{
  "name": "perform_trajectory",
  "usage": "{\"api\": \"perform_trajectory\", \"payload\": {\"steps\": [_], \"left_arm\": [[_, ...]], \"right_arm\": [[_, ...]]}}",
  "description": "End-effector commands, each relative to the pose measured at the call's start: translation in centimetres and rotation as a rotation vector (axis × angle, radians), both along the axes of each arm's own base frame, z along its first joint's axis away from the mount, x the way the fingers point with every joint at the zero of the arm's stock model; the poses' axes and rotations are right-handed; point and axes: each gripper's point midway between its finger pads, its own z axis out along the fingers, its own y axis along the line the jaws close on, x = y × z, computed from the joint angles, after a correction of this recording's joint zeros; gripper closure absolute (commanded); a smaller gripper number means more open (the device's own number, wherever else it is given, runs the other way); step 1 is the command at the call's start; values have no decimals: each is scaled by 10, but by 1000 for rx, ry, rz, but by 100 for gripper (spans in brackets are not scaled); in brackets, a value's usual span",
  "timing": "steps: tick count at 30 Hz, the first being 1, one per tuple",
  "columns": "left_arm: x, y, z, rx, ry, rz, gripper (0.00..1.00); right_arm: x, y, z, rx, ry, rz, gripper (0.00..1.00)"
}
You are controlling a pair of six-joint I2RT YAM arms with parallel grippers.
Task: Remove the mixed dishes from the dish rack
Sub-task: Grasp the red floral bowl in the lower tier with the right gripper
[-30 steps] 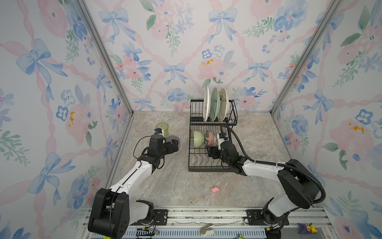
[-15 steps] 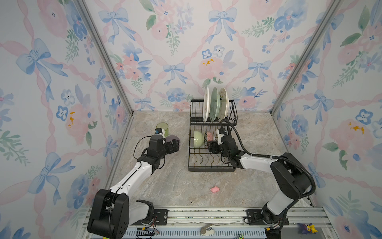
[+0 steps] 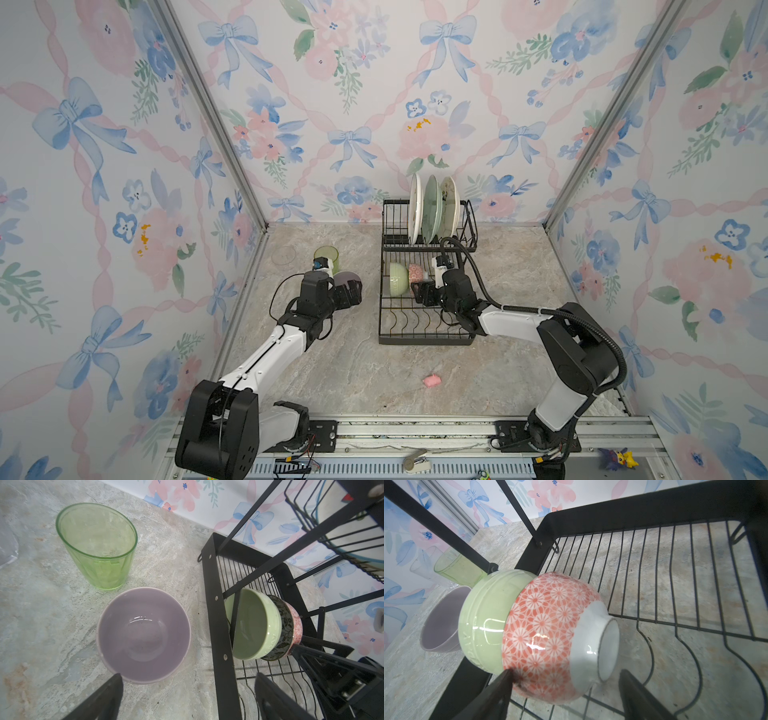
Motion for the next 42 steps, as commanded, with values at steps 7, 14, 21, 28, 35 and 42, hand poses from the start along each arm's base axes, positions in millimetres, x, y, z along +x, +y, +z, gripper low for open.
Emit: {"api": "perform_trajectory", "payload": {"steps": [7,14,21,28,35,42], "left_arm": [[-3,-7,9,-29,-30,-22,2],[-4,-9,8,-29,-29,-29,2],[-5,-11,7,-28,-27,-35,2],[-5,-13,5,-32,-24,-41,2],[-5,-15,6,-36,-25,-46,2],[-6,-15,7,-38,-26,-49,2]], "right_arm": [[2,1,10,48,-22,12,13],[6,1,0,30,4,9,13],[10,-2,-7,1,29,-9,13],[11,1,-13,-2,44,0,13],[13,2,-17,-5,51,-1,19],[14,-6,-17,-48,40,-40,29]]}}
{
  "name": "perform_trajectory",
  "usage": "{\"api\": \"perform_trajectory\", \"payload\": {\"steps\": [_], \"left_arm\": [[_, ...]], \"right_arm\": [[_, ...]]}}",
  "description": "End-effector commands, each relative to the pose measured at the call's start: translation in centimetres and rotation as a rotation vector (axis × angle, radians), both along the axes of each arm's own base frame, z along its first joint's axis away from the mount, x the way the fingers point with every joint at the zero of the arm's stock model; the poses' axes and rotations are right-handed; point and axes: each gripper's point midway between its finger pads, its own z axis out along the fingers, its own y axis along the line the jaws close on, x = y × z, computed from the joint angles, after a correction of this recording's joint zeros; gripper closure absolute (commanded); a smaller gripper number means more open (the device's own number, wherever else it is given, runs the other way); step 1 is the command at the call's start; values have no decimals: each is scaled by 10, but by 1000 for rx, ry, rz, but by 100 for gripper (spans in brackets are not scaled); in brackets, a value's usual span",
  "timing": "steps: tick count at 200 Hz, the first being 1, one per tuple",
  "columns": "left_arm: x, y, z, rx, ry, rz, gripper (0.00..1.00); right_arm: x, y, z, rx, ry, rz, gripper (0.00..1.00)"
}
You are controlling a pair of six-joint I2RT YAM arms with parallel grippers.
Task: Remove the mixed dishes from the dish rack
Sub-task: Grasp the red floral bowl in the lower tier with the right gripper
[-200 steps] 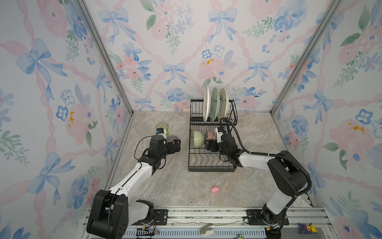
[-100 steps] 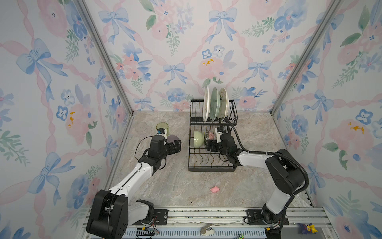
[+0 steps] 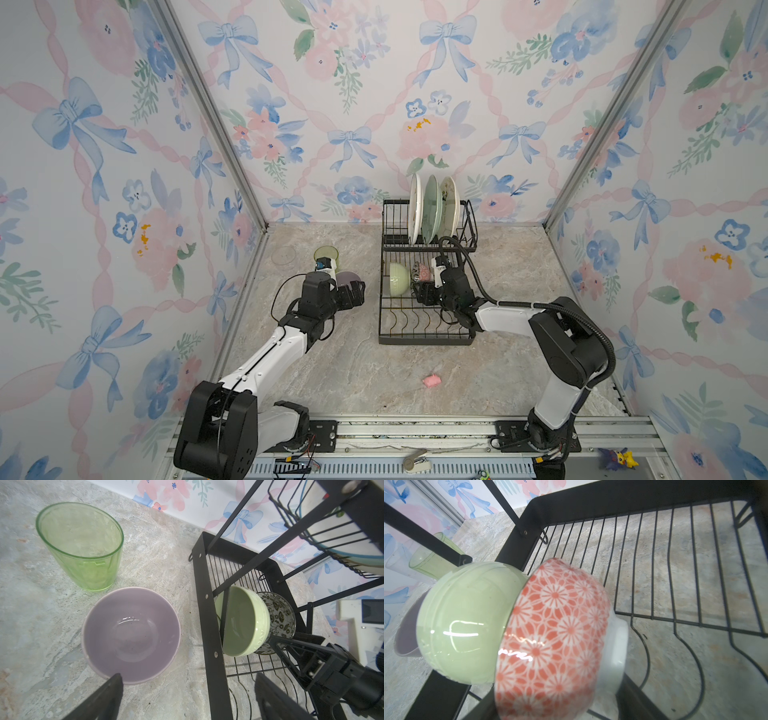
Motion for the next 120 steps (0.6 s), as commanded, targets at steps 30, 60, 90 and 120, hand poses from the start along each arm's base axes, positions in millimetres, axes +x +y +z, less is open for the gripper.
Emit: {"api": "perform_trajectory", "payload": {"steps": [30,60,90,120], "left_arm": [[-4,-5,2,-24,-7,-16,2],[-3,-6,2,-24,-7,-18,2],[-4,-6,3,-26,-9,-17,2],[-4,-6,2,-28,-6,-16,2]], "right_arm": [[5,-7,5,-67,-35,-47,41],[2,-7,12,-95,-70,-62,45],[0,-15,22,-167,-117,-111,54],[-2,-19,27,-170,-124,-125,56]]}}
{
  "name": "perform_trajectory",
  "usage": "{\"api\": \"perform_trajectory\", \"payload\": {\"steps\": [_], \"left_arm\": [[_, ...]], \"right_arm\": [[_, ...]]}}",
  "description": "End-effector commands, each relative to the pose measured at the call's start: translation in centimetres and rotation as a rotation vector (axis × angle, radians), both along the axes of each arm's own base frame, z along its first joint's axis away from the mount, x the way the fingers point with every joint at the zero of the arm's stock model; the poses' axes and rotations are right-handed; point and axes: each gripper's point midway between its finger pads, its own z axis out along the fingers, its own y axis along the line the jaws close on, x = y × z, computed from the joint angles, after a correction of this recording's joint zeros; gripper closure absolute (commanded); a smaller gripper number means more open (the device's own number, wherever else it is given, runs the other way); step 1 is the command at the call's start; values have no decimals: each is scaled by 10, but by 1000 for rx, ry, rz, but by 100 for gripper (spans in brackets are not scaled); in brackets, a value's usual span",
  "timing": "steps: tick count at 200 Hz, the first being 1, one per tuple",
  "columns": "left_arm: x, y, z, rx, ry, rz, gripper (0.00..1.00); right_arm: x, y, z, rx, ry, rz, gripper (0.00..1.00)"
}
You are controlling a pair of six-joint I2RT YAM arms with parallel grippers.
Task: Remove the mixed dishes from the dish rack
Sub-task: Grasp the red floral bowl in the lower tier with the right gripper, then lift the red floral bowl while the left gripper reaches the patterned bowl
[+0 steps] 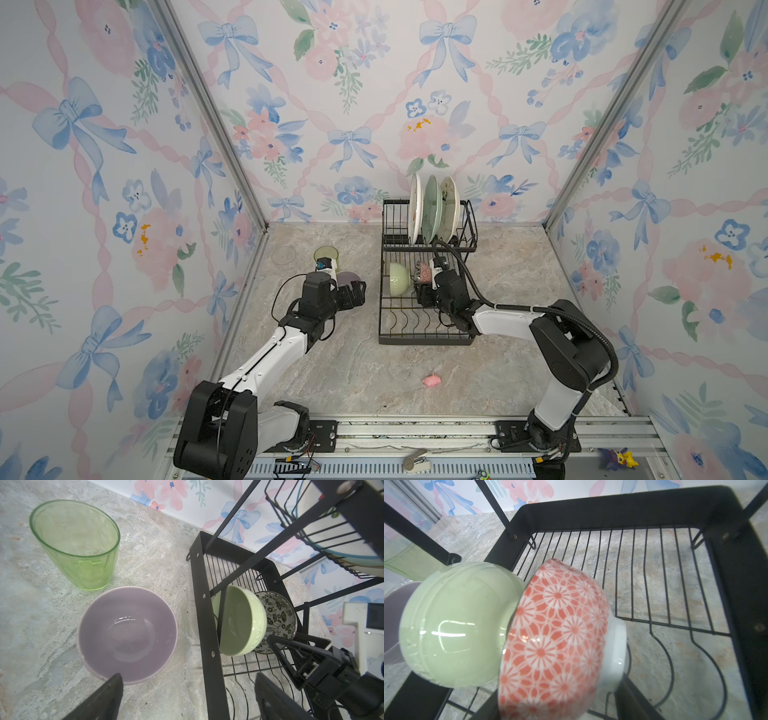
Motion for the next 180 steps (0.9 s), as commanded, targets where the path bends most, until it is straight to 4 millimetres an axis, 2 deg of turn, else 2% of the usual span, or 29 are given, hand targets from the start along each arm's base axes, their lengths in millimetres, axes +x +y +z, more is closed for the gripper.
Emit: {"api": "perform_trajectory", "payload": {"steps": [1,50,54,63,84,119,142,180], "left_arm": [[-3,-3,2,-15,-7,-12,2],[-4,-5,3,-20,-10,-17,2],[-4,-5,3,-22,-8,-17,2],[-4,-6,3,-26,-10,-19,2],[-6,-9,5,-33,-12,-31,2],[-10,-12,3,-54,-8,-42,2],[-11,-20,4,-85,-5,-66,2],[-11,-32,0,-102,18,-103,2]], "right_arm": [[1,-12,19,-31,-53,-50,56],[-10,-18,27,-5,-64,-72,56],[-12,-20,37,4,-81,-75,56],[-14,-20,38,-5,-84,-72,55],[-20,-26,33,-30,-75,-86,55],[-32,-25,38,-26,-90,-87,55],[-41,-21,41,-41,-95,-76,55],[-57,-27,38,-33,-107,-91,56]]}}
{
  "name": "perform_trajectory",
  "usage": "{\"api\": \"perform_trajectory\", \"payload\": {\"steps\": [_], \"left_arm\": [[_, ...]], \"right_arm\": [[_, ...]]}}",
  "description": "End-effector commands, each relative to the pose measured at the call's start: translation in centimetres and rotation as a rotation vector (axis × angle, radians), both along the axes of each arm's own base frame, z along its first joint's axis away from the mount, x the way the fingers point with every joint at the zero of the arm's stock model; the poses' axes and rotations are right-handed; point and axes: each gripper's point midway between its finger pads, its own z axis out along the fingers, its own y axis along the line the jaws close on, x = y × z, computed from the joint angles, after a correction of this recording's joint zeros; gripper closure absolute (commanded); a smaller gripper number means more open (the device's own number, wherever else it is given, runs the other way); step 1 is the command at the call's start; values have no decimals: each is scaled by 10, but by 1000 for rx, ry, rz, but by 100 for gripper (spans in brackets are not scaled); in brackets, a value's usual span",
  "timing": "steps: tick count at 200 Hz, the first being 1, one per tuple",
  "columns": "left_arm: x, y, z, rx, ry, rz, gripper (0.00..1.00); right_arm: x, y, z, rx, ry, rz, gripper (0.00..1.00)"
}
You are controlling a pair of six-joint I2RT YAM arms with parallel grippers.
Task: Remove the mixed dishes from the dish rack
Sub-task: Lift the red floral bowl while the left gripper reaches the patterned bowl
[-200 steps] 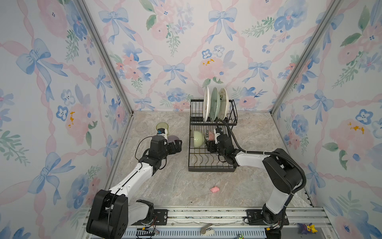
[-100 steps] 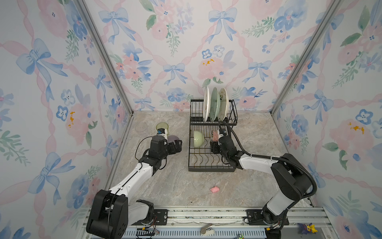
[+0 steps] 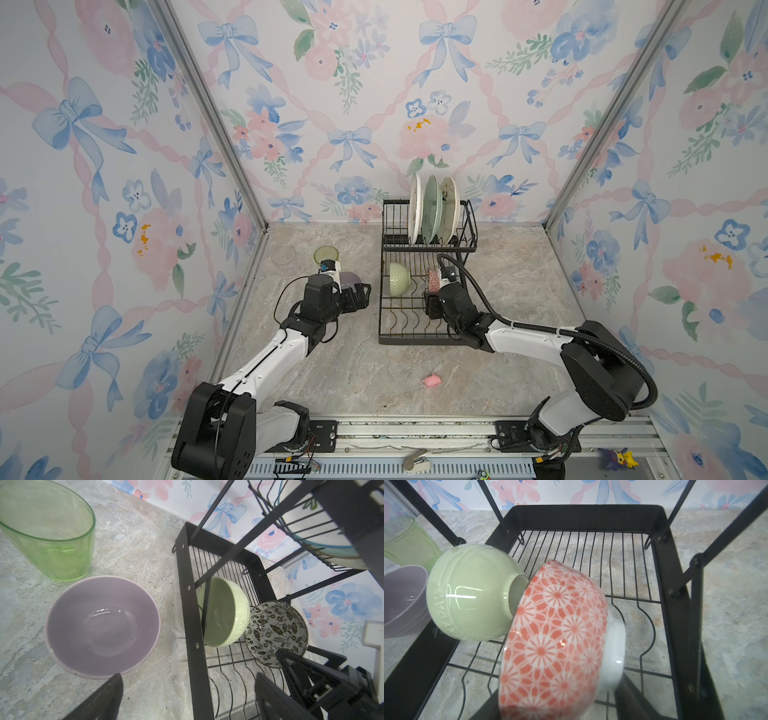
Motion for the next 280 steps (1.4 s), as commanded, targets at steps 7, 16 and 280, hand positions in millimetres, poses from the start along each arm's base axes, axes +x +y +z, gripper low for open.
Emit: {"api": "perform_trajectory", "payload": {"steps": [7,16,280], "left_arm": [[-2,-15,-3,-40,18,-50,2],[-2,-18,-5,-46,28,-60,2],[-6,-125,-9,-84,79,-288,2]], "right_arm": [[-9,-7,22,53,-73,-46,56],[-13,-7,23,65,-77,-44,56],[-51,28,97,531,-59,82,59]]}}
